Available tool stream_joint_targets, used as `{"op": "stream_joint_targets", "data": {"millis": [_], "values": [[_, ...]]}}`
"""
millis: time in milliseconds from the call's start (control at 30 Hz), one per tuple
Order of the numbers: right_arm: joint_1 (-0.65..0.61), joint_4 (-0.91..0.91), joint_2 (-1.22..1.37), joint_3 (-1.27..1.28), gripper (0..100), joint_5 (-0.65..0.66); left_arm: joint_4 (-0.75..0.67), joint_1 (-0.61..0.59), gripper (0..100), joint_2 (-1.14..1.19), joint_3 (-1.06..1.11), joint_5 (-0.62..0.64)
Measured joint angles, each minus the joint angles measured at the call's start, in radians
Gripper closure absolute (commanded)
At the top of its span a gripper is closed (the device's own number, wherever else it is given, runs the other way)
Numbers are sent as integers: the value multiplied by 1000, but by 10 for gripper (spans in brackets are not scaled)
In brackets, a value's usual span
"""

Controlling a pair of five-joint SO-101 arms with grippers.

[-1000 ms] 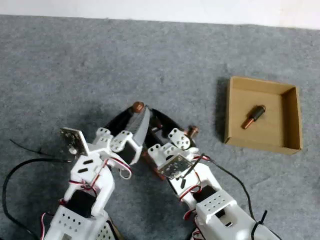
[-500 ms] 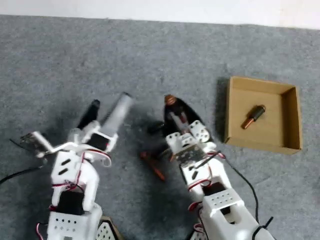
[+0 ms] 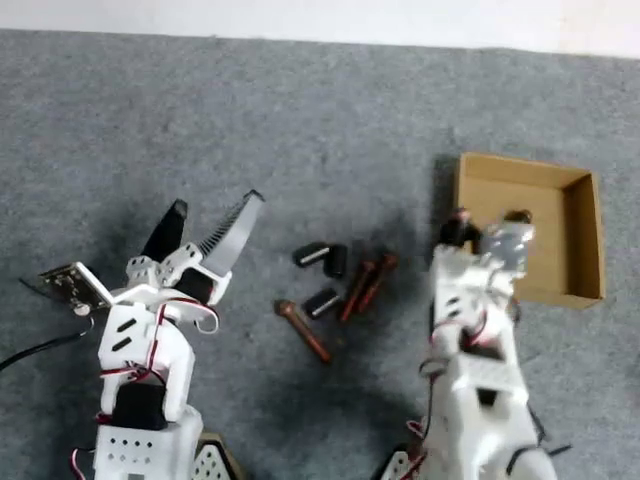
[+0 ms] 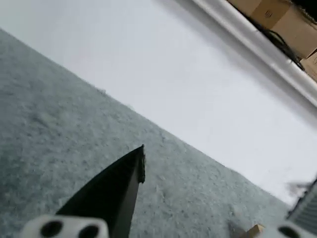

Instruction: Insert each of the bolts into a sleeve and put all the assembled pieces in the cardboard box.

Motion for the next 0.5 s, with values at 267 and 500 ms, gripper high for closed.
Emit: {"op": "stream_joint_targets", "data": {"millis": [267, 500], "values": [[138, -91, 540, -354, 995, -34, 35, 5, 537, 0, 0, 0], [164, -94, 689, -459, 943, -34, 37, 5, 537, 0, 0, 0]]}}
